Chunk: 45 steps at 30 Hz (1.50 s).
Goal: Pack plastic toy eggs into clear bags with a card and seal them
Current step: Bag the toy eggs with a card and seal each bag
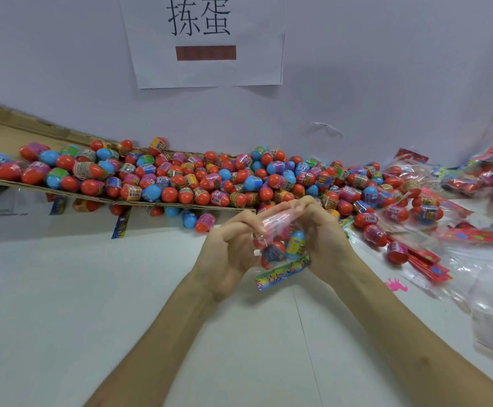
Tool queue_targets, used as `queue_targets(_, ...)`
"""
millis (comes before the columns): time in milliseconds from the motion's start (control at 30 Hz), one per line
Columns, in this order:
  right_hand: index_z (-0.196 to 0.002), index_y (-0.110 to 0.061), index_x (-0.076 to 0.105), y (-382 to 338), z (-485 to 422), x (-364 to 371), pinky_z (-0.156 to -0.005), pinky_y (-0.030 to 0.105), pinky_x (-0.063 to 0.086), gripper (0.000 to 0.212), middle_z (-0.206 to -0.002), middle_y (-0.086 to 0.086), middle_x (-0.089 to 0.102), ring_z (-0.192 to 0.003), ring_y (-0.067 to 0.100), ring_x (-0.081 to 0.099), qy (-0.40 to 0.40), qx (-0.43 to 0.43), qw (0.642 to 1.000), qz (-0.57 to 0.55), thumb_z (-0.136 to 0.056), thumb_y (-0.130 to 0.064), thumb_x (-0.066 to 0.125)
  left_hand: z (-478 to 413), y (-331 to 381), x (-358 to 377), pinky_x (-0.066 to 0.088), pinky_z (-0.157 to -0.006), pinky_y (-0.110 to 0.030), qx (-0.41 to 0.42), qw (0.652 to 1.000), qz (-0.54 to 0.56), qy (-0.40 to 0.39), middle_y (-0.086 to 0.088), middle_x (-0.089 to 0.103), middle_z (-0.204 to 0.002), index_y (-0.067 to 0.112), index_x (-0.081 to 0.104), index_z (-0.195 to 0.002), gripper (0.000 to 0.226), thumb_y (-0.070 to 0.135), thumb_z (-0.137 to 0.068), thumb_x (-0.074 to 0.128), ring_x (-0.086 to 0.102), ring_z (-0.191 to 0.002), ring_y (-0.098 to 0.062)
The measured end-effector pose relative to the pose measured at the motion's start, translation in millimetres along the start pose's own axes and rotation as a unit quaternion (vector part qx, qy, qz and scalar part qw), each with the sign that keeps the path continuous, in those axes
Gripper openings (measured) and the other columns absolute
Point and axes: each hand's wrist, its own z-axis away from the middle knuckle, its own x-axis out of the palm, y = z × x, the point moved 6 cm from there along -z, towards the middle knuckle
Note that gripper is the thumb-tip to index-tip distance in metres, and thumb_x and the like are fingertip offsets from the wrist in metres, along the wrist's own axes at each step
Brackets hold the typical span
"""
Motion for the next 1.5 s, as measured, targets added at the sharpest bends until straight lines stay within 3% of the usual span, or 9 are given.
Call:
queue_targets(267,-0.061,-0.018,0.059,-7.5,2.6,7.0,-0.077,0.041,0.053,0.022,-0.102,0.024,0.069,-0.094,0.038,0.064,-0.056,-0.029,0.998,0.027,-0.074,-0.004,0.047,1.7,3.1,0.1,0.059,-0.073,-0.038,0.005,1.0,0.02,-0.016,-0.012,0.062,-0.144,0.015,0.062,-0.068,0.024,0.013,-0.086,0.047,0.065,-0.125,-0.031)
queue_targets(433,-0.06,-0.019,0.059,-12.0,5.2,15.2,-0.071,0.034,0.059,0.024,-0.089,0.008,0.074,-0.088,0.027,0.072,-0.118,-0.035,0.992,-0.017,-0.075,-0.004,0.049,1.5,2.0,-0.8,0.059,-0.068,-0.035,0.004,0.999,0.038,0.0,-0.012,0.065,-0.139,0.015,0.06,-0.066,0.022,0.014,-0.084,0.048,0.068,-0.119,-0.03)
queue_targets(567,-0.059,-0.017,0.058,-11.5,1.2,12.1,-0.077,0.036,0.057,0.019,-0.088,0.006,0.071,-0.093,0.03,0.065,-0.115,-0.031,0.993,-0.012,-0.073,-0.006,0.053,3.1,3.3,-0.5,0.057,-0.056,-0.026,0.007,0.997,0.072,0.009,-0.01,0.076,-0.112,0.014,0.058,-0.063,0.03,0.01,-0.088,0.041,0.076,-0.096,-0.022)
queue_targets(700,-0.057,-0.017,0.058,-11.8,0.4,12.1,-0.073,0.032,0.055,0.021,-0.086,0.004,0.068,-0.088,0.026,0.063,-0.12,-0.021,0.992,-0.024,-0.07,-0.001,0.051,3.2,2.3,-3.1,0.055,-0.061,-0.024,0.012,0.999,0.045,0.027,-0.003,0.077,-0.097,0.018,0.054,-0.062,0.028,0.014,-0.087,0.042,0.075,-0.096,-0.021)
queue_targets(867,-0.06,-0.015,0.059,-12.9,3.7,17.6,-0.068,0.028,0.057,0.021,-0.089,0.007,0.07,-0.082,0.022,0.07,-0.142,-0.014,0.987,-0.072,-0.073,-0.001,0.051,1.0,2.6,2.9,0.059,-0.085,-0.037,0.016,0.995,0.096,0.002,-0.016,0.066,-0.137,0.015,0.052,-0.064,0.029,0.009,-0.089,0.039,0.068,-0.122,-0.029)
queue_targets(1100,-0.059,-0.017,0.057,-5.1,3.2,20.5,-0.074,0.039,0.045,0.027,-0.102,0.018,0.053,-0.087,0.032,0.053,-0.129,0.022,0.985,-0.108,-0.064,-0.014,0.083,1.9,0.4,3.2,0.058,-0.092,-0.046,0.011,0.995,0.095,0.03,-0.016,0.063,-0.142,0.016,0.051,-0.061,0.036,0.008,-0.09,0.034,0.06,-0.131,-0.035)
queue_targets(1200,-0.062,-0.019,0.06,-2.6,8.2,25.6,-0.063,0.03,0.055,0.022,-0.078,0.006,0.062,-0.072,0.019,0.064,-0.151,0.036,0.975,-0.162,-0.083,-0.014,0.064,2.8,-1.1,1.9,0.05,-0.098,-0.046,0.002,0.994,0.103,0.037,-0.016,0.062,-0.144,0.016,0.05,-0.06,0.036,0.012,-0.09,0.031,0.057,-0.135,-0.037)
queue_targets(1300,-0.063,-0.019,0.059,1.0,10.0,22.7,-0.067,0.032,0.056,0.033,-0.079,0.007,0.063,-0.076,0.021,0.065,-0.134,0.045,0.971,-0.193,-0.09,-0.011,0.042,3.9,-0.7,5.2,0.051,-0.092,-0.042,-0.002,0.992,0.119,0.032,-0.015,0.061,-0.145,0.017,0.049,-0.063,0.033,0.026,-0.094,0.044,0.058,-0.133,-0.038)
queue_targets(1500,-0.062,-0.019,0.061,-3.3,11.6,21.6,-0.066,0.03,0.056,0.031,-0.078,0.007,0.061,-0.073,0.018,0.062,-0.107,0.022,0.973,-0.205,-0.057,-0.016,0.092,3.9,-1.0,11.4,0.061,-0.087,-0.037,-0.001,0.993,0.119,0.003,-0.01,0.064,-0.142,0.017,0.049,-0.079,0.021,0.003,-0.087,0.062,0.064,-0.127,-0.03)
